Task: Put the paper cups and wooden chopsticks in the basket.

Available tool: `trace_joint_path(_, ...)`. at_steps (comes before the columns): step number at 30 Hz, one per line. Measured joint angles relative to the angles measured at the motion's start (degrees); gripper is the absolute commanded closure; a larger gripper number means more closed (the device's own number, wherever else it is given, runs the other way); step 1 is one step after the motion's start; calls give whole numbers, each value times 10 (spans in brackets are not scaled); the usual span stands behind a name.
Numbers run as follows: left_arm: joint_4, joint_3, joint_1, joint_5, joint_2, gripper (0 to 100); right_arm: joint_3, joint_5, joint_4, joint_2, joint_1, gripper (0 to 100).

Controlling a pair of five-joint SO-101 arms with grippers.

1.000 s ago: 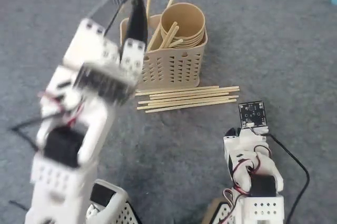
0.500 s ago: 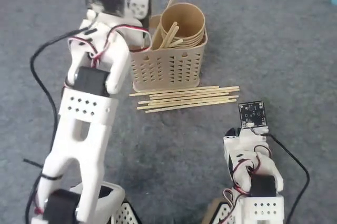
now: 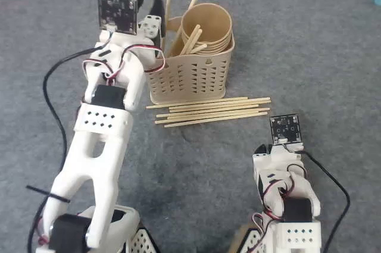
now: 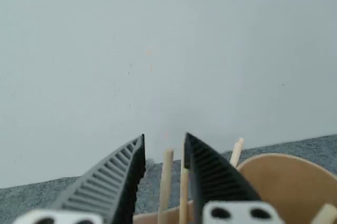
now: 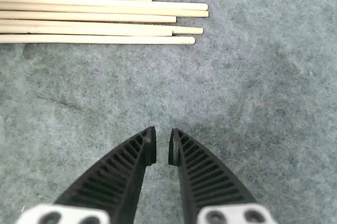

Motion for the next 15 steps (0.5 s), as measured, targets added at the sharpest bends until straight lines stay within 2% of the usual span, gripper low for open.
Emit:
trace_joint_path(4, 47, 1, -11, 0, -16, 727, 0, 0, 0, 0, 0, 940)
trace_joint_path(9, 141, 1, -31, 0, -120, 755, 0, 0, 0, 0, 0, 941)
trace_joint_path(15, 306, 1, -89, 0, -287, 778, 0, 0, 0, 0, 0, 940)
